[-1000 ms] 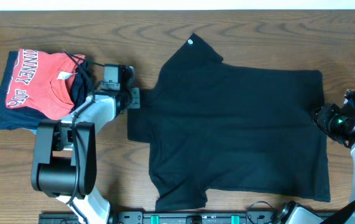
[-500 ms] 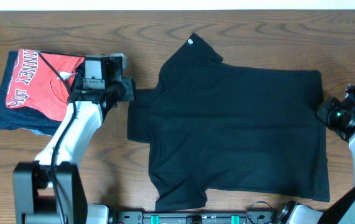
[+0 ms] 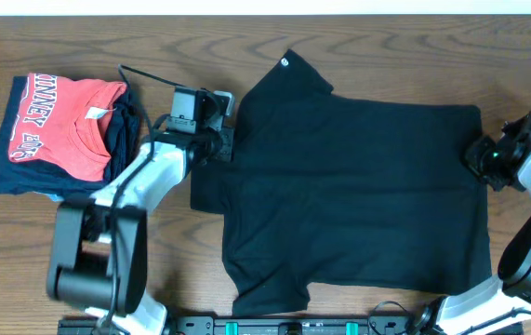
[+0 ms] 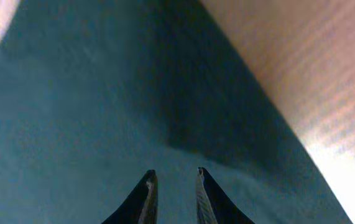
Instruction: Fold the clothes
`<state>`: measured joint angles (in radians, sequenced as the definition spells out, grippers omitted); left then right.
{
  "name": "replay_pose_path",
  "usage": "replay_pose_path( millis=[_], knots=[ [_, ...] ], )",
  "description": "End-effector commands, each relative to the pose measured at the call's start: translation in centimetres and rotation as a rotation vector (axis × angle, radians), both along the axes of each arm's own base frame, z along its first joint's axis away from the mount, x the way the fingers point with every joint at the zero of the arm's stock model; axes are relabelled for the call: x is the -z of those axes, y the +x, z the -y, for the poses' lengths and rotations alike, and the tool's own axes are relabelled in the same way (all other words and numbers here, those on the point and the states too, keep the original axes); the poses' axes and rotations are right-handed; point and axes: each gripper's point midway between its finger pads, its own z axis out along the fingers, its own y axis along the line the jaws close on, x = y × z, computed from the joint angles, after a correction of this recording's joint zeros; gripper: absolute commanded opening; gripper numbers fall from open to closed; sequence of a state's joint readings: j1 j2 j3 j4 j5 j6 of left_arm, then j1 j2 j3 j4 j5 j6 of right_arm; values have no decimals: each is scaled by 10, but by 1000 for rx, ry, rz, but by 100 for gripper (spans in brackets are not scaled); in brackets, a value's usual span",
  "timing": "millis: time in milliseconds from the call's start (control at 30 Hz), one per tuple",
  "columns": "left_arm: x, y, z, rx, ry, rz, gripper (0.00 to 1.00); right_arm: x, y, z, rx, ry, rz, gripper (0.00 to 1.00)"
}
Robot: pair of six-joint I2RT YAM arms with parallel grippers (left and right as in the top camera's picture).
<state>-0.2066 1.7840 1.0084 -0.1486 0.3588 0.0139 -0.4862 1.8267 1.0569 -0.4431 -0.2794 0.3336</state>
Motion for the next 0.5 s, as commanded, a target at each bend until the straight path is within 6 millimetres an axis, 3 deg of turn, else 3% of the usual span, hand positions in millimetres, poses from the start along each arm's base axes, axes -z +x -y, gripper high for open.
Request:
replay_pose_path(
  millis=[0,100,333,467],
  knots=[
    [16,8,-1,6,19,4,22,7,8,-5,-13,3,-10,19],
    [29,20,-3,-20,24,25,22,17,10,-8,-21,-11,-30,18],
    [65,42,-31,-184,104,42,21,50,24,-20,5,9,-46,16],
    [62,65,-61,-372,90,95,21,57,47,-36,-8,59,32,16]
  ],
)
